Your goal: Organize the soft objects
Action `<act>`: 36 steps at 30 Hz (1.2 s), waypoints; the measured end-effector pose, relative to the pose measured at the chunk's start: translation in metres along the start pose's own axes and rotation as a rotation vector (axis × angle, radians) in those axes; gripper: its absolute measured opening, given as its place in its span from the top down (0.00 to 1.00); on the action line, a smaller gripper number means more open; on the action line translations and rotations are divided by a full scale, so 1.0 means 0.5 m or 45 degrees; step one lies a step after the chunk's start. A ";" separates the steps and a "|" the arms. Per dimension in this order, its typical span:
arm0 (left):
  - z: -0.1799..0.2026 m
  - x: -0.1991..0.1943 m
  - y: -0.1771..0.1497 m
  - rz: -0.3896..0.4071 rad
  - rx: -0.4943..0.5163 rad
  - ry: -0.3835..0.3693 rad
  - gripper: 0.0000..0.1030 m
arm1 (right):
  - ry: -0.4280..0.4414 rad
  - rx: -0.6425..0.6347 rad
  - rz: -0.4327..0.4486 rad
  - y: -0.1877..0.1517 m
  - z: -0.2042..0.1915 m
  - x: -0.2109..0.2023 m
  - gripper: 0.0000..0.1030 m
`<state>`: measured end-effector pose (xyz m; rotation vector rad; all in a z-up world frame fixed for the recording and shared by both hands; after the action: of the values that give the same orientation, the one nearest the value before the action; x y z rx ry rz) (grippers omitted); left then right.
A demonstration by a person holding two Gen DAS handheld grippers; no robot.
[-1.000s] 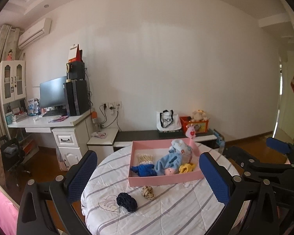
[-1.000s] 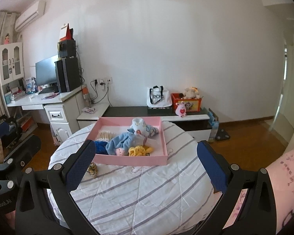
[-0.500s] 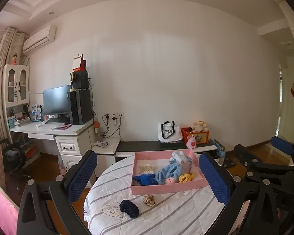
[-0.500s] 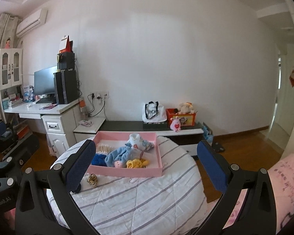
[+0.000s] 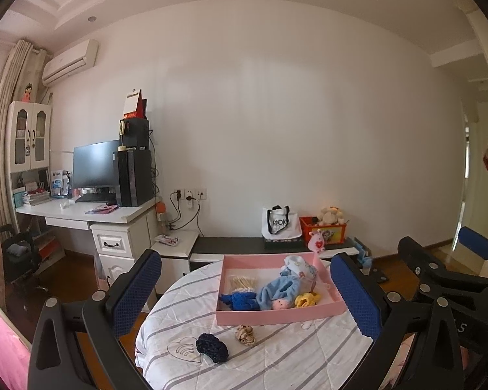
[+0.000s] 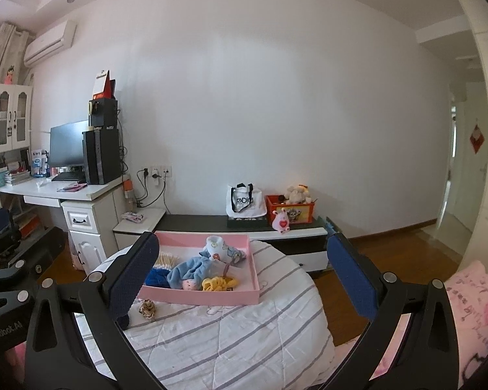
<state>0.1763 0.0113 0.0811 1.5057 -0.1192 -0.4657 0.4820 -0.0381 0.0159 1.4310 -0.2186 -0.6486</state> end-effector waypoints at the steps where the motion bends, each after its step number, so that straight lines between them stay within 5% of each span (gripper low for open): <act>1: -0.002 0.004 -0.001 -0.003 -0.001 0.001 0.00 | 0.003 0.003 -0.002 0.000 0.000 0.000 0.00; 20: -0.012 0.024 -0.023 -0.053 -0.023 0.009 0.00 | 0.015 -0.017 -0.036 -0.013 -0.009 0.017 0.00; 36: -0.080 0.117 -0.081 -0.303 -0.112 0.054 0.00 | 0.041 -0.121 -0.248 -0.111 -0.066 0.111 0.00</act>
<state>0.2348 0.0273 0.0261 1.4484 0.1138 -0.6208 0.5281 -0.0401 -0.0554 1.3805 -0.0223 -0.7839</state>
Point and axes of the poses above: each gripper's, at about its wrist camera, not at the fingertips, and x roughly the way its jaws point, z to its right, y to its top, the point moved 9 cm from there along x, roughly the way its jaws point, and after that the axes turned 11 degrees about -y, right-handed, at the moved point
